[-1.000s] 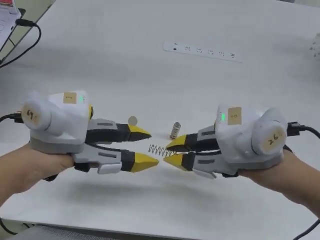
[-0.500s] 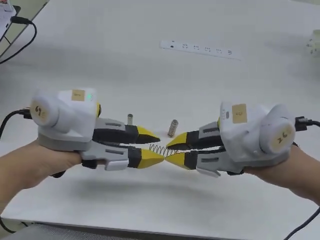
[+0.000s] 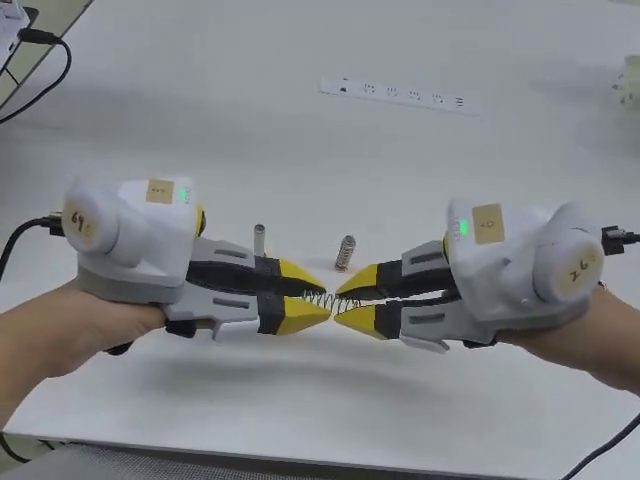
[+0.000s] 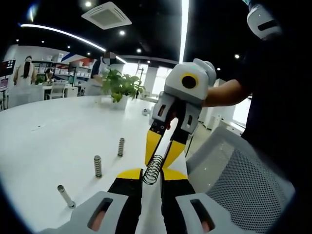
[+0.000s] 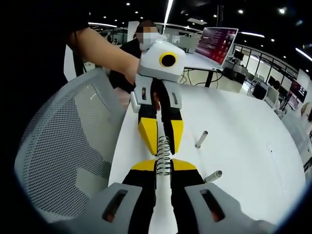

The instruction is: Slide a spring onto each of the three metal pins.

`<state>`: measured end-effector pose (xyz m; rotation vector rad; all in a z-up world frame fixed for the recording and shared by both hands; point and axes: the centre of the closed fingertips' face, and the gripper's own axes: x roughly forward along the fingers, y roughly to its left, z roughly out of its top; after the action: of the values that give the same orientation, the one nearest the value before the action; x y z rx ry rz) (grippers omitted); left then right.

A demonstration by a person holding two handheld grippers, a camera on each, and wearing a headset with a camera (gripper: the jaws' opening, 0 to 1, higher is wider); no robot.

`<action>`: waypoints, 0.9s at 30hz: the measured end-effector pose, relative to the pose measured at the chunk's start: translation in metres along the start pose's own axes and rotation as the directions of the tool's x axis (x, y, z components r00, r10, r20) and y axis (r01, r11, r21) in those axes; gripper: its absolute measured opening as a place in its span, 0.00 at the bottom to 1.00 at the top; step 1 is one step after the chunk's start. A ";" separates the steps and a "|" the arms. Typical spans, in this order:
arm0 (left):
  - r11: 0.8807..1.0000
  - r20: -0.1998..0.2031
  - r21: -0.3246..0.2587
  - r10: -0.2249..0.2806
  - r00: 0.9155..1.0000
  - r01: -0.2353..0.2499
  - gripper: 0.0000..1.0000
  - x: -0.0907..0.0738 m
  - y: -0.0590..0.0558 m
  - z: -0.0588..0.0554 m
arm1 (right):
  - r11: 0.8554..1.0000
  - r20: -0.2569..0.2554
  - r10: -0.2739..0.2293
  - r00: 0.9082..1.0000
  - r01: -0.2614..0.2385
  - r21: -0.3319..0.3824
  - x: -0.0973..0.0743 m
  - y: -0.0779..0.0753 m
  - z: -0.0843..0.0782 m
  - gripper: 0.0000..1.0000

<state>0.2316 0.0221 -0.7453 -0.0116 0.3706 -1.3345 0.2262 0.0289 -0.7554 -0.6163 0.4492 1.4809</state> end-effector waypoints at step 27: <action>1.000 0.022 0.001 0.003 1.000 -0.003 0.06 -0.003 -0.003 0.004 | 1.000 0.037 0.012 0.999 -0.012 -0.007 -0.003 0.000 0.006 0.08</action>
<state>0.2290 0.0233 -0.7404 -0.0244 0.3511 -1.3304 0.2250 0.0302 -0.7486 -0.5918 0.4204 1.5032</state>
